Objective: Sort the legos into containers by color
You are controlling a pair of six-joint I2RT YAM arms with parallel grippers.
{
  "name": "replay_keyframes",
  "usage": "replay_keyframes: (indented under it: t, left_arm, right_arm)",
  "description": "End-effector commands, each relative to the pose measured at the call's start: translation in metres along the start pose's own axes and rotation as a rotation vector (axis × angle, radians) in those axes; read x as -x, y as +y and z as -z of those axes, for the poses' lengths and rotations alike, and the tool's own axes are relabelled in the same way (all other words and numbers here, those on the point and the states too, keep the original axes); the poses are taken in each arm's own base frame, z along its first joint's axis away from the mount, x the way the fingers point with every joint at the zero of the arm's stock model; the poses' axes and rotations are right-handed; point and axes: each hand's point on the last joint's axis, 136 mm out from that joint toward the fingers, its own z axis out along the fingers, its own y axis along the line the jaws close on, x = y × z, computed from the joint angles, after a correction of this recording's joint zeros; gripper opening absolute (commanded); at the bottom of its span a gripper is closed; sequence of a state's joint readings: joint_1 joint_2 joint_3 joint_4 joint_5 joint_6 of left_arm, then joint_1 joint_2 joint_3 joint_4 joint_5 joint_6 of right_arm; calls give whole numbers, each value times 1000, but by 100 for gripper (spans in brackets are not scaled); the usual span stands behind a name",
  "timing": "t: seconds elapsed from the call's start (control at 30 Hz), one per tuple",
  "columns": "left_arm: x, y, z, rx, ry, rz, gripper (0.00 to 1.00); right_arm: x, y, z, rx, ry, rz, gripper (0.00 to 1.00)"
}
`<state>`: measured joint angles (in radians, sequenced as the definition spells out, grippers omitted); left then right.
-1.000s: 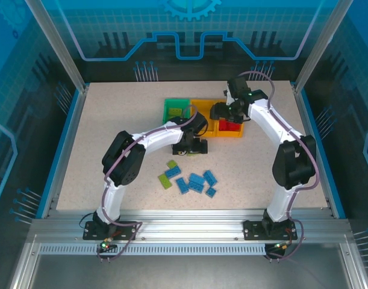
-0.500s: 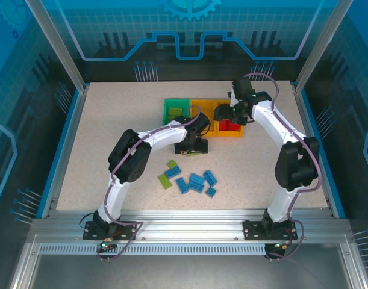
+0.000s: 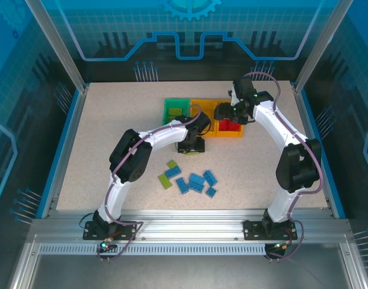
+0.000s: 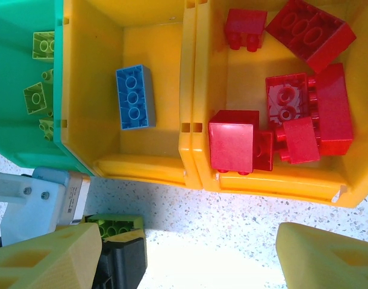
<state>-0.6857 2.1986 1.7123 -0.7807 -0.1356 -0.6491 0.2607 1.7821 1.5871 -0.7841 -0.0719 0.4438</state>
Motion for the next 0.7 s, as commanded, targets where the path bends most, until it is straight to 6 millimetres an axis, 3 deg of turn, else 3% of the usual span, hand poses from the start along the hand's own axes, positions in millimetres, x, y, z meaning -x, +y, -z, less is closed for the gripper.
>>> replay_keyframes:
  t: [0.0, 0.2, 0.33, 0.5, 0.67]
  left_arm:
    - [-4, 2, -5, 26, 16, -20, 61]
    - [-4, 3, 7, 12, -7, -21, 54]
    - [4, 4, 32, -6, -62, -21, 55]
    - [29, 20, 76, -4, -171, -21, 58]
    - [67, 55, 109, -1, -251, 10, 58]
  right_arm:
    - [2, -1, 12, 12, -23, 6, 78]
    - [1, -1, 11, 14, -23, 0, 78]
    - [-2, 6, 10, 48, -25, 26, 77]
    - [-19, 8, 4, 24, -1, 64, 77]
    - [-54, 14, -1, 32, 27, 141, 77]
